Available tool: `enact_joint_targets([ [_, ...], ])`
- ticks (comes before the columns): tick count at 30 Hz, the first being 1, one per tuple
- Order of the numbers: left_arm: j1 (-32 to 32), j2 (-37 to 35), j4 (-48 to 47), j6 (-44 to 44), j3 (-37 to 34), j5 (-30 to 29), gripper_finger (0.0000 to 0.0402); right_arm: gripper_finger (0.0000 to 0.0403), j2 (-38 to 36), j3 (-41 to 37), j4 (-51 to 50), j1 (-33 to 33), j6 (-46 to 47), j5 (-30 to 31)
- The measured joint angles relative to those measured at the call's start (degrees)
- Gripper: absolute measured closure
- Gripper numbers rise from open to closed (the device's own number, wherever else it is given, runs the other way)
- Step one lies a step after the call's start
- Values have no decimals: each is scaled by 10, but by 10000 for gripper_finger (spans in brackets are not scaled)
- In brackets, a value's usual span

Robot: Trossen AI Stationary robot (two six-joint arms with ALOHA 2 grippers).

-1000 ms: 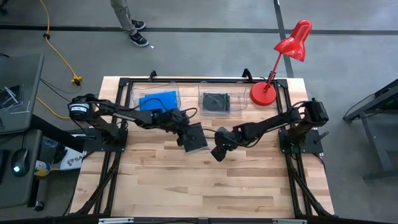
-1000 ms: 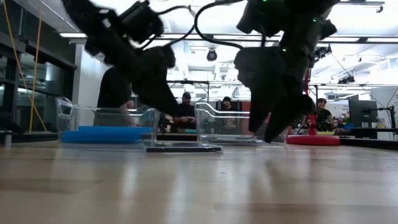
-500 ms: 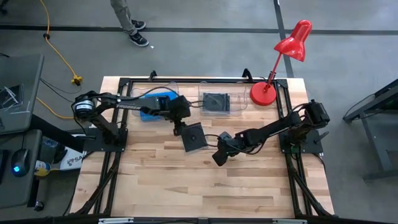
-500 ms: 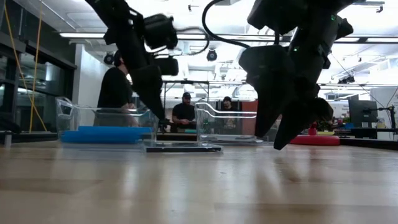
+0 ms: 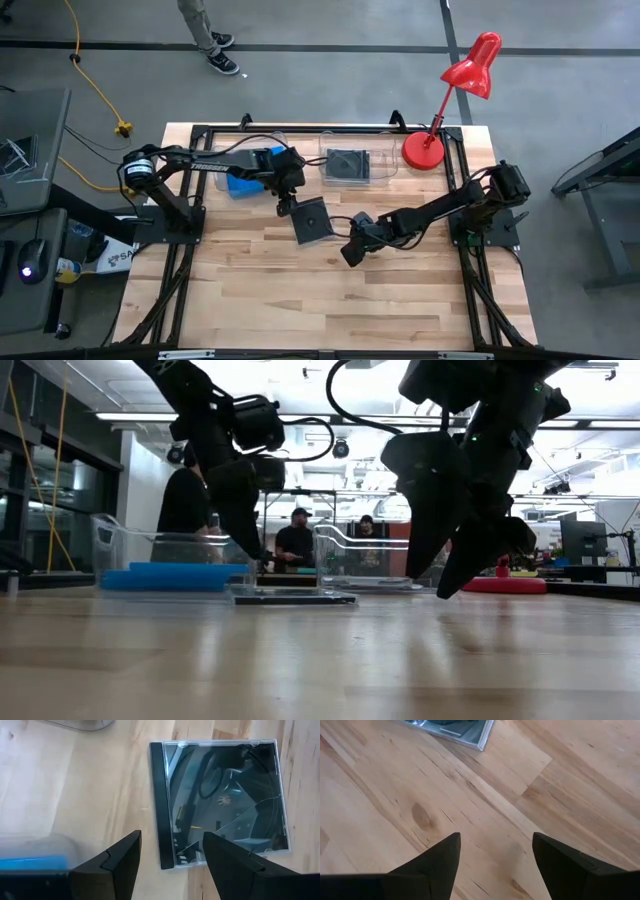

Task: Pick & place jewel cases by type
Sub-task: Put the black CD case into the right transparent bin

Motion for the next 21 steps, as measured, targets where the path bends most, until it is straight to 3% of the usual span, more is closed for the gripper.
enact_joint_targets([
  [8,-4,0,29,18,1,7,190,163,0,0,-1,0,-1,0],
  [16,-53,-1,34,122,49,-14,190,163,0,0,-12,-1,-1,2],
  [21,-79,-1,0,80,52,5,190,163,0,0,-13,-1,0,3],
])
